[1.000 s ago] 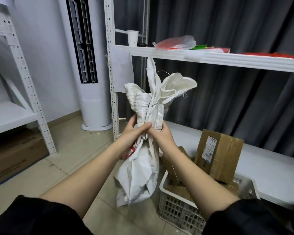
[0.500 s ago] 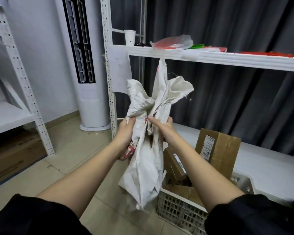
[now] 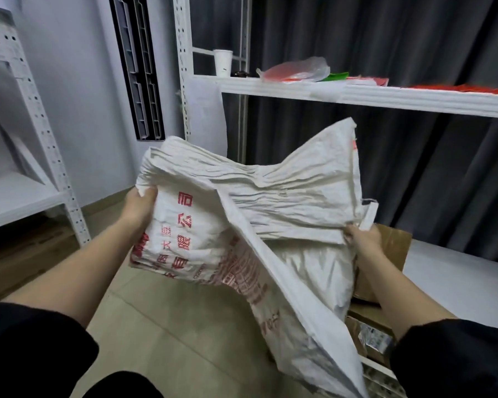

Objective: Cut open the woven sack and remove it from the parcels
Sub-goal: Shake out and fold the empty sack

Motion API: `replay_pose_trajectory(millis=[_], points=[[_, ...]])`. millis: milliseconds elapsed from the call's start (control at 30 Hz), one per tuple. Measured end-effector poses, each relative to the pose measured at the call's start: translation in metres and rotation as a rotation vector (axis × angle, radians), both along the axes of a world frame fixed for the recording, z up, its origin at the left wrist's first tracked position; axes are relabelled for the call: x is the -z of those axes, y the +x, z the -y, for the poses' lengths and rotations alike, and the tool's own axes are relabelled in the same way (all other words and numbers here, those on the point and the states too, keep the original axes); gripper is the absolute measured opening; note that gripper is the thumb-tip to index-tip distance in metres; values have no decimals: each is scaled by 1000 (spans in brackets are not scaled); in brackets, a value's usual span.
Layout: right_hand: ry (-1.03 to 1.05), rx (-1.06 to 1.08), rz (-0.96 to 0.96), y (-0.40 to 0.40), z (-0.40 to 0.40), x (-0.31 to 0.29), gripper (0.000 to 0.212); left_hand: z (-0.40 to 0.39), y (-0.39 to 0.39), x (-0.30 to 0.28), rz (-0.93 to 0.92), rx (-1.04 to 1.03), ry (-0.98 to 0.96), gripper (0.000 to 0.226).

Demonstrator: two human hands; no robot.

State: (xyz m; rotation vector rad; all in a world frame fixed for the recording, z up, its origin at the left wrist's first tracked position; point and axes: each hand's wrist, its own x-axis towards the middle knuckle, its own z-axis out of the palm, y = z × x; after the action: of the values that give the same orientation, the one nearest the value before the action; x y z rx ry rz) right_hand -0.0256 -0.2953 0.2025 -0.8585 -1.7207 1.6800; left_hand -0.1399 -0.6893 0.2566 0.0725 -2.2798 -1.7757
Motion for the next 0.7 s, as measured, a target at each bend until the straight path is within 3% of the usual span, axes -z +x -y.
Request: replay_pose_trajectory(millis=[233, 333, 400, 433, 500, 567, 633, 700], points=[[104, -66, 161, 9, -14, 17, 60, 11, -1, -11, -4, 7, -43, 46], [120, -209, 450, 12, -11, 17, 81, 5, 1, -30, -26, 23, -40, 44], [368, -226, 668, 14, 0, 17, 97, 0, 4, -45, -53, 65, -49, 42], [560, -163, 633, 13, 7, 15, 97, -2, 2, -52, -73, 88, -58, 40], [850, -160, 288, 6, 25, 2, 81, -7, 0, -65, -119, 121, -96, 37], [655, -570, 105, 3, 49, -21, 79, -15, 1, -76, -155, 144, -114, 39], [367, -1013, 182, 6, 80, -35, 90, -26, 4, -84, -193, 160, -108, 33], [396, -1192, 217, 10, 111, -32, 90, -35, 6, -89, -229, 151, -77, 21]])
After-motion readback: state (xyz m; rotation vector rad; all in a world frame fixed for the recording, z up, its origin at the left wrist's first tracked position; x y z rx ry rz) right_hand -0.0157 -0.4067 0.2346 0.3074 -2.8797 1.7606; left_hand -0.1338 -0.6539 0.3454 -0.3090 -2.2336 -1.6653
